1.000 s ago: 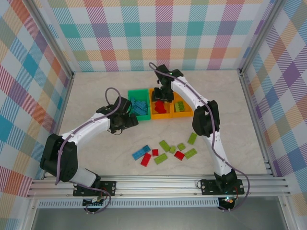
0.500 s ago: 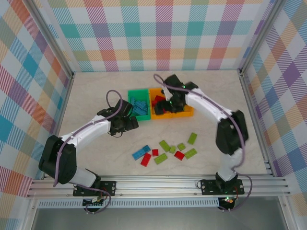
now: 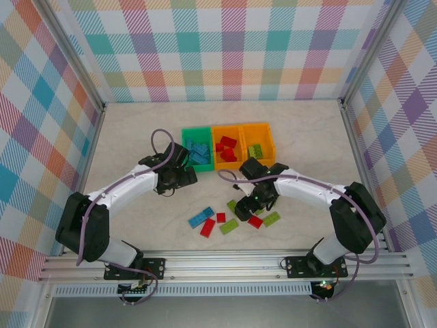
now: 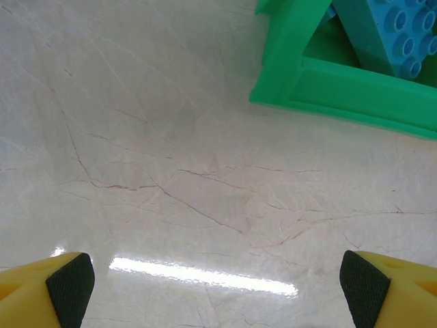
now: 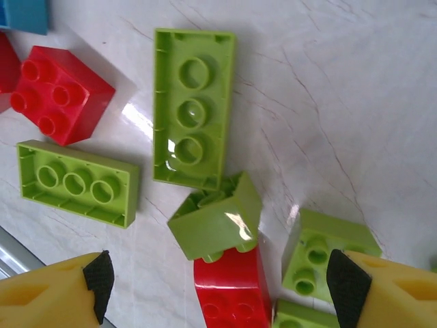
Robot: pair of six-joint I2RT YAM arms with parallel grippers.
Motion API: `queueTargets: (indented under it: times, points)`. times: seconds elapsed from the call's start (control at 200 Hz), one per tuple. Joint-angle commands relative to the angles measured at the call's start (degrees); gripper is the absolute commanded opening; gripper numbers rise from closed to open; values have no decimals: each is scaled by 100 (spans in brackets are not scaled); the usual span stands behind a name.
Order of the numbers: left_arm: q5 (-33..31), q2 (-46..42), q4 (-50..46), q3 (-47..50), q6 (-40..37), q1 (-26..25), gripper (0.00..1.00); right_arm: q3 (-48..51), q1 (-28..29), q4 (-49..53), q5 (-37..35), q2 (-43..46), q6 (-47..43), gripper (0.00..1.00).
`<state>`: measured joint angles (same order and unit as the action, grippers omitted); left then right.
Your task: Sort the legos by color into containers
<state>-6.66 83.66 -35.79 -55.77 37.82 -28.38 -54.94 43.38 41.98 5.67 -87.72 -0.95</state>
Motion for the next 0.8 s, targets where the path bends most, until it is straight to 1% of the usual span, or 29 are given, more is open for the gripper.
queueTargets:
  times: [0.0,0.09,0.205,0.215,0.35,0.575,0.795]
  points:
    - [18,98,-44,-143,93,-7,95,-190,116,-171,-114,-151,-195,82]
    - [17,68,-42,-126,149,-9,95,-244,177,-201,-147,-261,-298,82]
    - [-11,28,-51,-98,174,-10,95,-274,293,7,-323,-414,-415,80]
    - [-11,28,-51,-91,177,-10,95,-272,302,10,-328,-426,-529,80]
    - [-21,36,-49,-81,190,-9,95,-226,312,44,-430,-455,-696,79]
    - [-6,116,-50,-132,190,-10,95,-485,367,4,-322,-747,-808,73]
    - [-82,63,-107,-120,190,-5,95,-527,494,146,-380,-979,-968,68]
